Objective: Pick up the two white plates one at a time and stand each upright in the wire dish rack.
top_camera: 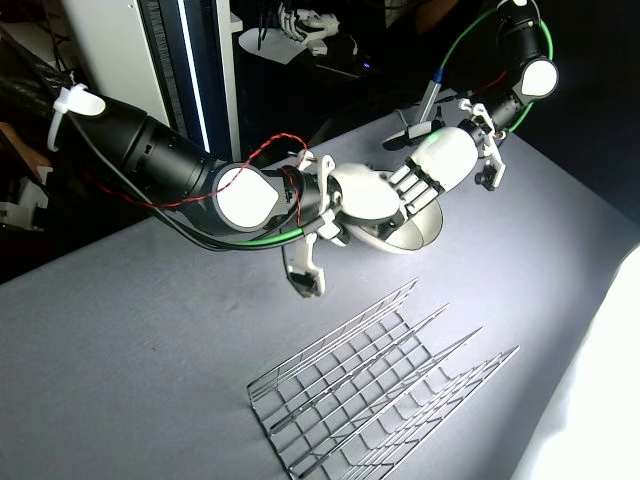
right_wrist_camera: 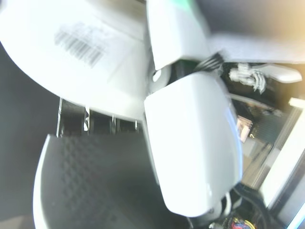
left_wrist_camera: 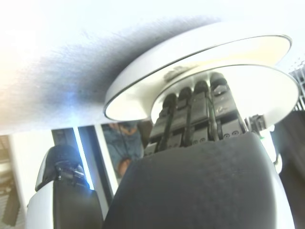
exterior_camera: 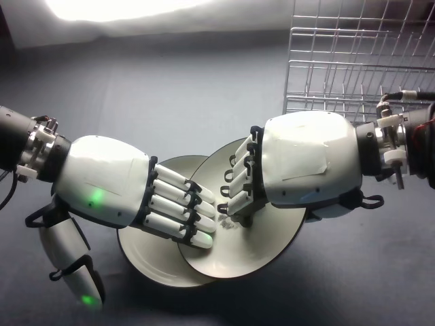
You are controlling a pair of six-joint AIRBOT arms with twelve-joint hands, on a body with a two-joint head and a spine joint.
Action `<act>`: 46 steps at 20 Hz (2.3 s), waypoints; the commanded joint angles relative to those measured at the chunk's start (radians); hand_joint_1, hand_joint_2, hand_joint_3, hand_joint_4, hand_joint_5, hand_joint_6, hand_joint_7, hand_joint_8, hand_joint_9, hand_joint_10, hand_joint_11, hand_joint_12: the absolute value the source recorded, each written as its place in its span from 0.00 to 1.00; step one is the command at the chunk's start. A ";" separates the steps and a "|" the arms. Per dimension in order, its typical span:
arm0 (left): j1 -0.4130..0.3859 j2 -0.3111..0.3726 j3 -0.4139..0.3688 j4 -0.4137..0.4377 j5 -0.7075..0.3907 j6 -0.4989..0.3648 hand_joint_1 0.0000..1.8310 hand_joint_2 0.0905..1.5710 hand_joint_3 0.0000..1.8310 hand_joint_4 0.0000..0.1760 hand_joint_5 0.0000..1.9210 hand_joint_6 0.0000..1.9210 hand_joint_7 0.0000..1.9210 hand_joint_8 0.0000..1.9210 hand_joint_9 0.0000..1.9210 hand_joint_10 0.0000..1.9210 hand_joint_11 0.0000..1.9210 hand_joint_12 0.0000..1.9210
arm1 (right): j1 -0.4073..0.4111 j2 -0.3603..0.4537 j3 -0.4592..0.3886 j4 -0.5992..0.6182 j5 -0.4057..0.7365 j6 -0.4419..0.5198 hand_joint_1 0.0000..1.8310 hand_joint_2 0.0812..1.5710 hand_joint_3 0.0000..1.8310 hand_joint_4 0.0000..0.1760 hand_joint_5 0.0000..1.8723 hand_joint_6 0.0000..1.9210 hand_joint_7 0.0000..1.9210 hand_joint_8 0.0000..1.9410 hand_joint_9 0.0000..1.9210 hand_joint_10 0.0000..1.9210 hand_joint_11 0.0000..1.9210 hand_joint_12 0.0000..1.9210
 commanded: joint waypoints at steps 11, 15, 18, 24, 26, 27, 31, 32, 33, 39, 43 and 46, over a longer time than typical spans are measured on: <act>-0.086 0.147 -0.084 -0.099 0.004 -0.052 0.00 0.59 0.00 0.00 0.00 0.00 0.00 0.00 0.00 0.00 0.00 0.00 | 0.023 0.040 -0.010 0.060 0.049 0.007 0.82 0.67 0.00 0.00 0.48 0.51 0.51 0.44 0.57 0.44 0.44 0.79; -0.150 0.237 -0.136 -0.111 0.002 -0.100 0.00 0.60 0.00 0.00 0.00 0.00 0.00 0.00 0.00 0.00 0.00 0.00 | 0.062 0.079 -0.057 0.152 0.066 0.008 0.82 0.67 0.00 0.00 0.50 0.50 0.52 0.42 0.58 0.42 0.44 0.79; -0.190 0.302 -0.175 -0.114 0.004 -0.139 0.00 0.59 0.00 0.00 0.00 0.00 0.00 0.00 0.00 0.00 0.00 0.00 | 0.095 0.112 -0.104 0.190 0.068 0.008 0.82 0.68 0.00 0.00 0.49 0.53 0.51 0.44 0.54 0.47 0.44 0.79; -0.218 0.431 -0.246 -0.114 0.006 -0.204 0.00 0.59 0.00 0.00 0.00 0.00 0.00 0.00 0.00 0.00 0.00 0.00 | 0.152 0.166 -0.192 0.300 0.046 0.012 0.82 0.68 0.00 0.00 0.47 0.53 0.50 0.45 0.55 0.46 0.44 0.79; -0.217 0.459 -0.260 -0.114 0.013 -0.214 0.00 0.59 0.00 0.00 0.00 0.00 0.00 0.00 0.00 0.00 0.00 0.00 | 0.162 0.182 -0.213 0.358 0.046 0.021 0.82 0.68 0.00 0.00 0.47 0.55 0.51 0.45 0.53 0.46 0.46 0.77; -0.215 0.471 -0.266 -0.118 0.020 -0.216 0.00 0.59 0.00 0.00 0.00 0.00 0.00 0.00 0.00 0.00 0.00 0.00 | 0.166 0.189 -0.224 0.399 0.044 0.022 0.82 0.68 0.00 0.00 0.47 0.55 0.51 0.45 0.53 0.46 0.46 0.77; -0.198 0.487 -0.257 -0.190 0.022 -0.210 0.00 0.59 0.00 0.00 0.00 0.00 0.00 0.00 0.00 0.00 0.00 0.00 | 0.188 0.223 -0.265 0.536 0.044 0.030 0.82 0.67 0.00 0.00 0.48 0.53 0.52 0.43 0.53 0.46 0.47 0.76; -0.195 0.483 -0.250 -0.190 0.023 -0.210 0.00 0.59 0.00 0.00 0.00 0.00 0.00 0.00 0.00 0.00 0.00 0.00 | 0.195 0.228 -0.270 0.563 0.044 0.032 0.82 0.67 0.00 0.00 0.48 0.53 0.51 0.44 0.52 0.47 0.47 0.76; -0.191 0.479 -0.239 -0.189 0.023 -0.211 0.00 0.59 0.00 0.00 0.00 0.00 0.00 0.00 0.00 0.00 0.00 0.00 | 0.203 0.234 -0.275 0.599 0.044 0.037 0.81 0.68 0.00 0.00 0.48 0.54 0.51 0.45 0.52 0.48 0.47 0.77; -0.179 0.477 -0.225 -0.184 -0.012 -0.163 0.00 0.59 0.00 0.00 0.00 0.00 0.00 0.00 0.00 0.00 0.00 0.00 | 0.237 0.260 -0.286 0.837 0.016 0.060 0.82 0.67 0.00 0.00 0.47 0.54 0.52 0.43 0.53 0.47 0.47 0.76; -0.166 0.458 -0.211 -0.183 -0.002 -0.144 0.00 0.59 0.00 0.00 0.00 0.00 0.00 0.00 0.00 0.00 0.00 0.00 | 0.261 0.275 -0.285 1.017 -0.016 0.065 0.81 0.68 0.00 0.00 0.47 0.55 0.51 0.45 0.51 0.48 0.47 0.77; -0.165 0.441 -0.208 -0.184 0.005 -0.144 0.00 0.59 0.00 0.00 0.00 0.00 0.00 0.00 0.00 0.00 0.00 0.00 | 0.275 0.281 -0.285 1.126 -0.026 0.064 0.81 0.68 0.00 0.00 0.47 0.55 0.51 0.45 0.51 0.48 0.46 0.77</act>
